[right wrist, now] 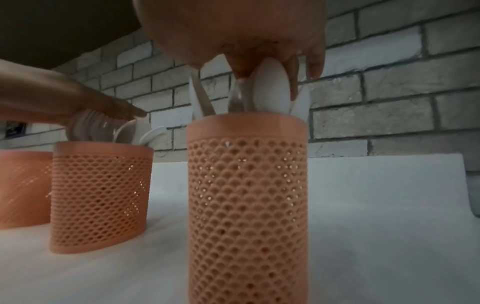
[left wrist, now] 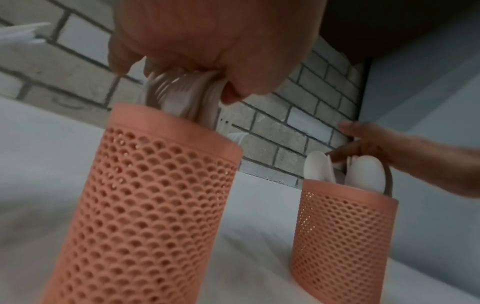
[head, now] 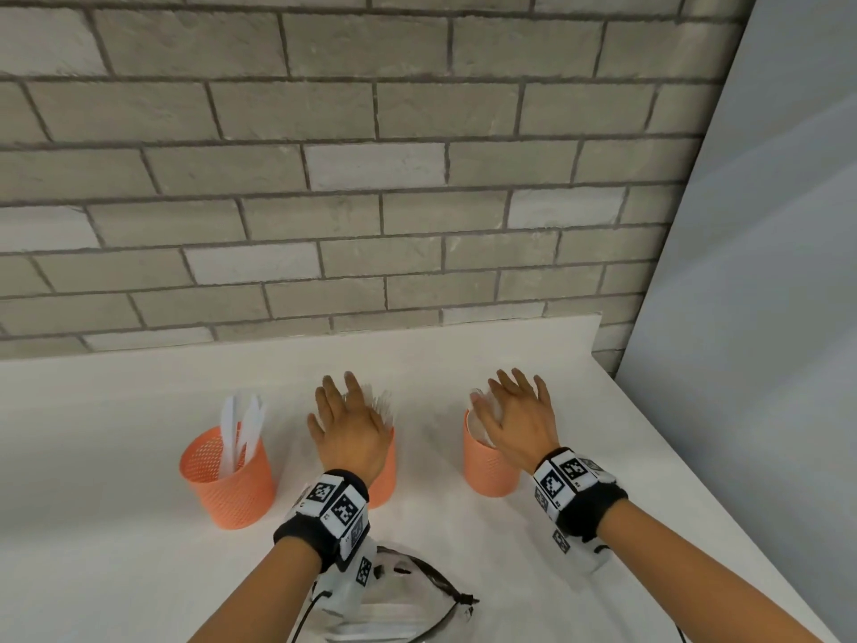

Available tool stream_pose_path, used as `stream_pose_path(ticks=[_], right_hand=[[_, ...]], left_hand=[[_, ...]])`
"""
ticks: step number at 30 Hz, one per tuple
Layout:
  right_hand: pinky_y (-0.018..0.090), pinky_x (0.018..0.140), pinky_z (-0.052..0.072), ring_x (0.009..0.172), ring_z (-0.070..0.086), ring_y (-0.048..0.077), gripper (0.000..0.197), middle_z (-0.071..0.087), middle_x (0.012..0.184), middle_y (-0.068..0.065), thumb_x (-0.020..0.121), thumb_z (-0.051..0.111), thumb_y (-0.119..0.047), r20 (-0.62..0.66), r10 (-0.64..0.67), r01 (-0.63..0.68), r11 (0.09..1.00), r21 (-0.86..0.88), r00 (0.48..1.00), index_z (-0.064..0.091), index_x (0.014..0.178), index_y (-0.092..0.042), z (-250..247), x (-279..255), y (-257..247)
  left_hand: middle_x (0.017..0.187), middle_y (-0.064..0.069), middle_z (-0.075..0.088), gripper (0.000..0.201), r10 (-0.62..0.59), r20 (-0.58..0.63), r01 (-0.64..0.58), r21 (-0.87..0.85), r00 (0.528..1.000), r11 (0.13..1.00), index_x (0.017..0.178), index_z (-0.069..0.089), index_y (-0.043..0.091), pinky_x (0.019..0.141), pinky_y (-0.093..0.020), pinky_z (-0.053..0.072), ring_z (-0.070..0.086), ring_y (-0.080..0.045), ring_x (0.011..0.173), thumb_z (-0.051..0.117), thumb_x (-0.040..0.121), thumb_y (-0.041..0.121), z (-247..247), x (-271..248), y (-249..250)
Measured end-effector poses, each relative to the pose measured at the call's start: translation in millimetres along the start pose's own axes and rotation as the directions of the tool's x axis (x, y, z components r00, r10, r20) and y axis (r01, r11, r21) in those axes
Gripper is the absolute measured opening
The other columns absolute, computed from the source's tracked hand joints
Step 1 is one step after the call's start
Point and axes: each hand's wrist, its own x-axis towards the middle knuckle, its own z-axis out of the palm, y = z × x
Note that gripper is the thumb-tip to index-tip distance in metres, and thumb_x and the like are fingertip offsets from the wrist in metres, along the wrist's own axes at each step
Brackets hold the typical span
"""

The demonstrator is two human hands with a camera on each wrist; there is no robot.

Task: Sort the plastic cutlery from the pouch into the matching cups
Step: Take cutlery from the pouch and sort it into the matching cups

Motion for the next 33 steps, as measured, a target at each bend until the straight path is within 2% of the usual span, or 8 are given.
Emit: stream_pose_path(ticks=[3, 7, 10, 13, 20, 27, 31, 33], right_hand=[[0.043, 0.118, 0.006, 0.145, 0.017, 0.021, 0.102, 0.026, 0.155, 0.007, 0.067, -0.007, -0.070, 0.089, -0.055, 0.063, 0.994, -0.089, 0.994, 0.029, 0.146, -0.016, 1, -3, -7], [0.040, 0.109, 0.025, 0.136, 0.034, 0.023, 0.092, 0.037, 0.149, 0.007, 0.067, -0.015, -0.047, 0.085, -0.058, 0.068, 0.991, -0.118, 0.995, 0.020, 0.148, -0.022, 1, -1, -3], [0.041, 0.104, 0.031, 0.131, 0.038, 0.026, 0.089, 0.037, 0.147, 0.008, 0.066, -0.014, -0.040, 0.083, -0.098, 0.109, 0.984, -0.138, 0.992, 0.013, 0.149, -0.027, 1, -2, -2], [0.046, 0.108, 0.026, 0.139, 0.029, 0.027, 0.092, 0.029, 0.152, 0.011, 0.070, -0.018, -0.068, 0.123, -0.102, 0.120, 0.981, -0.149, 0.987, 0.015, 0.148, -0.031, 1, -4, -4], [0.048, 0.107, 0.026, 0.138, 0.027, 0.029, 0.100, 0.026, 0.153, 0.013, 0.061, -0.020, -0.062, 0.187, -0.071, 0.110, 0.972, -0.209, 0.980, 0.015, 0.148, -0.028, 0, -1, -7], [0.050, 0.116, -0.005, 0.147, 0.004, 0.028, 0.096, 0.010, 0.157, 0.017, 0.065, -0.009, -0.070, 0.132, -0.087, 0.101, 0.990, -0.098, 0.987, -0.001, 0.150, -0.026, -14, -6, -16], [0.037, 0.113, 0.023, 0.136, 0.034, 0.025, 0.068, 0.042, 0.145, 0.011, 0.086, 0.028, -0.056, -0.051, -0.196, 0.203, 0.950, 0.236, 0.979, 0.036, 0.142, -0.018, -30, -15, -38], [0.028, 0.097, 0.038, 0.117, 0.052, 0.020, 0.036, 0.060, 0.122, 0.007, 0.092, 0.051, -0.030, -0.060, -0.255, 0.257, 0.882, 0.394, 0.965, 0.058, 0.123, -0.015, -33, -25, -54]], left_hand=[[0.158, -0.014, -0.001, 0.061, 0.118, 0.013, -0.118, 0.126, 0.993, 0.985, 0.150, -0.002, 0.014, 0.117, -0.048, 0.006, 0.002, -0.028, 0.147, 0.019, 0.098, 0.036, 5, 0, 2], [0.155, -0.012, 0.022, 0.089, 0.187, 0.026, -0.189, 0.137, 0.982, 0.972, 0.147, 0.026, 0.016, 0.118, -0.043, 0.011, 0.018, -0.026, 0.145, -0.016, 0.075, 0.049, 7, -1, 2], [0.155, -0.020, 0.018, 0.062, 0.124, 0.002, -0.123, 0.152, 0.992, 0.981, 0.147, 0.023, 0.009, 0.117, -0.043, 0.015, 0.016, -0.034, 0.144, 0.015, 0.095, 0.041, 3, 2, 0], [0.151, -0.022, 0.026, 0.063, 0.127, 0.044, -0.134, 0.235, 0.991, 0.963, 0.148, 0.016, 0.003, 0.115, -0.043, 0.020, 0.023, -0.036, 0.141, 0.038, 0.096, 0.032, 3, 0, 2], [0.152, -0.020, 0.021, 0.085, -0.039, 0.147, -0.012, 0.335, 0.988, 0.942, 0.149, 0.004, 0.007, 0.115, -0.045, 0.017, 0.016, -0.035, 0.142, 0.022, 0.089, 0.066, -13, 4, 7], [0.158, -0.015, 0.000, 0.085, -0.047, 0.267, 0.087, -0.143, 0.963, 0.986, 0.149, -0.007, 0.017, 0.118, -0.049, 0.004, 0.000, -0.031, 0.146, 0.025, 0.088, 0.066, -40, 9, 11], [0.154, -0.009, 0.026, 0.060, 0.046, 0.146, 0.050, -0.591, 0.988, 0.805, 0.146, 0.021, 0.014, 0.115, -0.037, 0.020, 0.024, -0.028, 0.142, 0.029, 0.097, 0.047, -81, 8, 9], [0.136, -0.010, 0.048, 0.030, 0.094, 0.123, 0.010, -0.658, 0.988, 0.753, 0.123, 0.045, 0.015, 0.104, -0.032, 0.031, 0.042, -0.027, 0.129, 0.035, 0.099, 0.030, -100, 5, 1]])
